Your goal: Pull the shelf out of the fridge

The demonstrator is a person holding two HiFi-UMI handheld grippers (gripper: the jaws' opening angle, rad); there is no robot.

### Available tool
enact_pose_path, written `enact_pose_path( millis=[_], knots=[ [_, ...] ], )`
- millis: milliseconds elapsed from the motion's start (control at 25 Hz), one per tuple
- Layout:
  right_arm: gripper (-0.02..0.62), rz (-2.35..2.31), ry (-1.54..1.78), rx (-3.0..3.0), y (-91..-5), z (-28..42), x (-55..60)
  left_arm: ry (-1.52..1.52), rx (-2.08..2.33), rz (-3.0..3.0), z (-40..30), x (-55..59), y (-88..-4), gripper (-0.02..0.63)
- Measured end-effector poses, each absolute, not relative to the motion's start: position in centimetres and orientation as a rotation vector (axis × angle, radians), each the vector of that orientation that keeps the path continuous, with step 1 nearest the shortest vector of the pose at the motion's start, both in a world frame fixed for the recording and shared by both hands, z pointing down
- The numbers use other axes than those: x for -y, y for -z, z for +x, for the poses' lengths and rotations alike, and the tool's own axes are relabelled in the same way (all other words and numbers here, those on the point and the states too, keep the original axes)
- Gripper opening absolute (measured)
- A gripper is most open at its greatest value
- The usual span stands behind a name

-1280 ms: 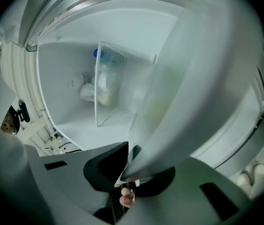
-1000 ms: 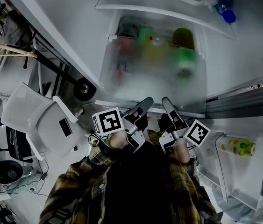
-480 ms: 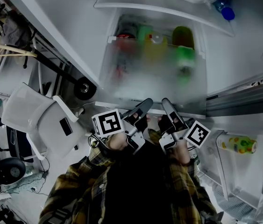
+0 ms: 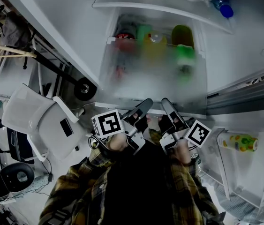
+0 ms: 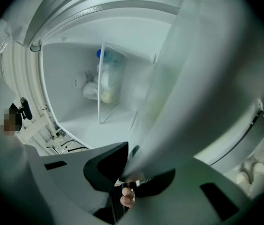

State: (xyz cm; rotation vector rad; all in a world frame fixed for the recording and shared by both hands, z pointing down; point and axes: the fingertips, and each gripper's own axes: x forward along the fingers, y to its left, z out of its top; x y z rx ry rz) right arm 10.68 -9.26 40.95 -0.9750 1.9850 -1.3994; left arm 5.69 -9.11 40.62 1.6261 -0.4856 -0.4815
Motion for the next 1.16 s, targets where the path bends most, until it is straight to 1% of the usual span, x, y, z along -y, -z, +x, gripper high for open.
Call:
enact_pose_path(
  millis=[200,560,800,1160],
  knots=[
    [0.05,-0.971,1.423,-1.968,-41.4,10.6,9.6,0.441,0.552,1.668,5.1,9.4,-42.2,0.032],
    [0.049,-0.919,1.415,-1.938,-41.3,10.9,9.7,0.41,0.587,1.677,5.0,9.3,-42.0,0.031],
    [0.049,-0.922,1.415,-1.94,-41.2,10.9,9.6,0.476,0.532,1.635,5.5,9.2,-41.2,0.031],
    [0.051,-0.928,1.418,-1.932,-41.2,10.9,9.5,0.46,0.538,1.684,5.5,9.3,-41.1,0.032]
  ],
)
